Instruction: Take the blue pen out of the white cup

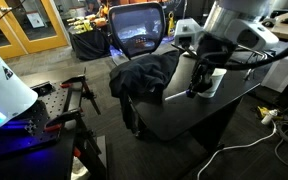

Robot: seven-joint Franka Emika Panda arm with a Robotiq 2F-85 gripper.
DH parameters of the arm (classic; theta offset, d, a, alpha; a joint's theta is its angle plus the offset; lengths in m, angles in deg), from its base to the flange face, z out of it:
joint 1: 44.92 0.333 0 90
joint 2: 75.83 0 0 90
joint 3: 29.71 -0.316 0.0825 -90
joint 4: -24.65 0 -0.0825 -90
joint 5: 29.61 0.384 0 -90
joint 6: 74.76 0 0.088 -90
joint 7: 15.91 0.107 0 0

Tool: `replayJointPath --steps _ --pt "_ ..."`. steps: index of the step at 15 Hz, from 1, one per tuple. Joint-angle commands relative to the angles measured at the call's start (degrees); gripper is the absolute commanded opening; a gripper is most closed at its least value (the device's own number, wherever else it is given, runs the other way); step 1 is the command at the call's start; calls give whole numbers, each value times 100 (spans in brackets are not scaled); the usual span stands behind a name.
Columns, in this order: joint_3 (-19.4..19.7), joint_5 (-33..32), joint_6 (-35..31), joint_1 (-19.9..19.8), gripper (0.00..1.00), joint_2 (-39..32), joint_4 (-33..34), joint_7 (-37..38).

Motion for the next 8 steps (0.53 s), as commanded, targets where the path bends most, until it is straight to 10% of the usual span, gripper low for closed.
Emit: replayJointPath --steps 1,8 --pt "-152 144 22 -148 4 -403 440 -245" --pt "-201 113 -45 -149 4 -907 863 -212"
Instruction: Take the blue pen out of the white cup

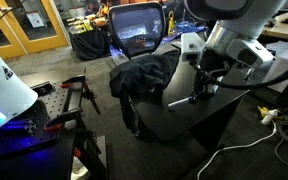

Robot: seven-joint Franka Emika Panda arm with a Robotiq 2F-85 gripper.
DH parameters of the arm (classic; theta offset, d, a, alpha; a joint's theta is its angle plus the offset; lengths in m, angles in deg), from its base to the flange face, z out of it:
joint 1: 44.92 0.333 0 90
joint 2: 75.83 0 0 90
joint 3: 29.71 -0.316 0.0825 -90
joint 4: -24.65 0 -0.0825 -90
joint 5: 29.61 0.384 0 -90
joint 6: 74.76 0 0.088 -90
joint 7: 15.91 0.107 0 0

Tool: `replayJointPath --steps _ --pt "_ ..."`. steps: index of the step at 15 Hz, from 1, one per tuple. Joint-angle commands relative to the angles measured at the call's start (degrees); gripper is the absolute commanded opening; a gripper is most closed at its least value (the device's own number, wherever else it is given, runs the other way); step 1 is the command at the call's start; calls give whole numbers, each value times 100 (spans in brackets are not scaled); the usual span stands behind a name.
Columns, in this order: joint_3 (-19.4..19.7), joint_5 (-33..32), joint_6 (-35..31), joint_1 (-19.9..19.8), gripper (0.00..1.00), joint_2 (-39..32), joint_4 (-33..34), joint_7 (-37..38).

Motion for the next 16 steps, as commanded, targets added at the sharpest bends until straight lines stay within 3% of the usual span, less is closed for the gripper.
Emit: replayJointPath --steps 1,6,7,8,10,16 --pt "-81 111 -22 -104 4 -300 350 -111" --pt "-98 153 -57 -165 4 -481 511 -114" --pt "-100 147 -50 -161 17 -477 504 -111" --pt "-99 140 -66 -154 43 -468 489 -100" --pt "-90 127 -190 -118 50 -334 334 -79" --pt "-30 52 -1028 53 95 355 -432 8"
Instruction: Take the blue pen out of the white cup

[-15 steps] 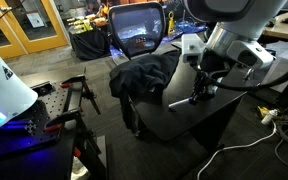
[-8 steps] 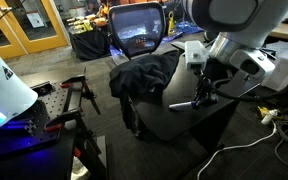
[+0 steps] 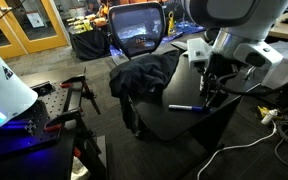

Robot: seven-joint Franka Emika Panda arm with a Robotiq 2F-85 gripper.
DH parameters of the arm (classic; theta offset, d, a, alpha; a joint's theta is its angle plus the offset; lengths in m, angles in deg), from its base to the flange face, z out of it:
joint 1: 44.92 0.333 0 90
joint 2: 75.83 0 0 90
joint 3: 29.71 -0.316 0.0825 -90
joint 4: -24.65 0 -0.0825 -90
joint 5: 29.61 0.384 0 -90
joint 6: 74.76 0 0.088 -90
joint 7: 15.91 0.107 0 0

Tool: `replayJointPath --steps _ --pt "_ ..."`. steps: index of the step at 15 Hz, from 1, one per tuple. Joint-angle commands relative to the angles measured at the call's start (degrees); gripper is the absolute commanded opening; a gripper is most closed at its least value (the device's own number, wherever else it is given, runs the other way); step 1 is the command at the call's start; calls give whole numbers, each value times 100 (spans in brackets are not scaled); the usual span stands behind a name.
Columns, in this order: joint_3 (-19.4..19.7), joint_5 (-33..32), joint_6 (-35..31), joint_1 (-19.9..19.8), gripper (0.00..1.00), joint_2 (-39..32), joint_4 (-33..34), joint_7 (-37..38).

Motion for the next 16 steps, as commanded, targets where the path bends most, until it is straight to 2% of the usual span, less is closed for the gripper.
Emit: replayJointPath --steps 1,9,16 --pt "11 37 -432 103 99 760 -812 44" --pt "153 -182 -712 406 100 2175 -2155 249" --pt "154 -445 -855 548 100 3035 -2879 299"
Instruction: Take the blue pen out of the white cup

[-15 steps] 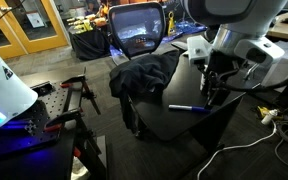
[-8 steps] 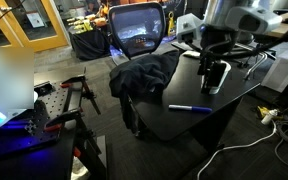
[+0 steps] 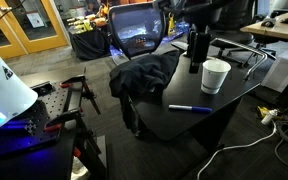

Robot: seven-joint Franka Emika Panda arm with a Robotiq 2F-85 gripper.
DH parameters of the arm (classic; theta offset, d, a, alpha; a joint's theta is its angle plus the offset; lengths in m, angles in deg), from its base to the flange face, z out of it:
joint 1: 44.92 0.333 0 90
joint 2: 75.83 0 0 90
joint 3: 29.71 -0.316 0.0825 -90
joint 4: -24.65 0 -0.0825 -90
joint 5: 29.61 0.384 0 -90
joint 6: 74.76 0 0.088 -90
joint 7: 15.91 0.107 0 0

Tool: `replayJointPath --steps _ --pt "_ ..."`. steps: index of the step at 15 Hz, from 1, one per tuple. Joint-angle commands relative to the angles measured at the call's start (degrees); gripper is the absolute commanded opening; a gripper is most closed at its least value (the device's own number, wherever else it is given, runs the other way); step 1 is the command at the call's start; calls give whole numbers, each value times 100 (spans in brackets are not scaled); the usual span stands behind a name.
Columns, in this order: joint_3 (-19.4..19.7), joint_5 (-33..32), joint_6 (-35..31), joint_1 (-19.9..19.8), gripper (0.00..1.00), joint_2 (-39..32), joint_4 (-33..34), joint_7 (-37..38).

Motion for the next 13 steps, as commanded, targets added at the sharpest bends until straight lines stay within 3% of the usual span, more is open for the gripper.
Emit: replayJointPath --steps 1,8,9,13 --pt "70 -203 -241 116 100 561 -570 167" --pt "23 -300 -284 85 100 890 -877 34" --pt "8 -230 -119 48 100 640 -600 3" --pt "6 -235 -120 49 100 697 -662 3"
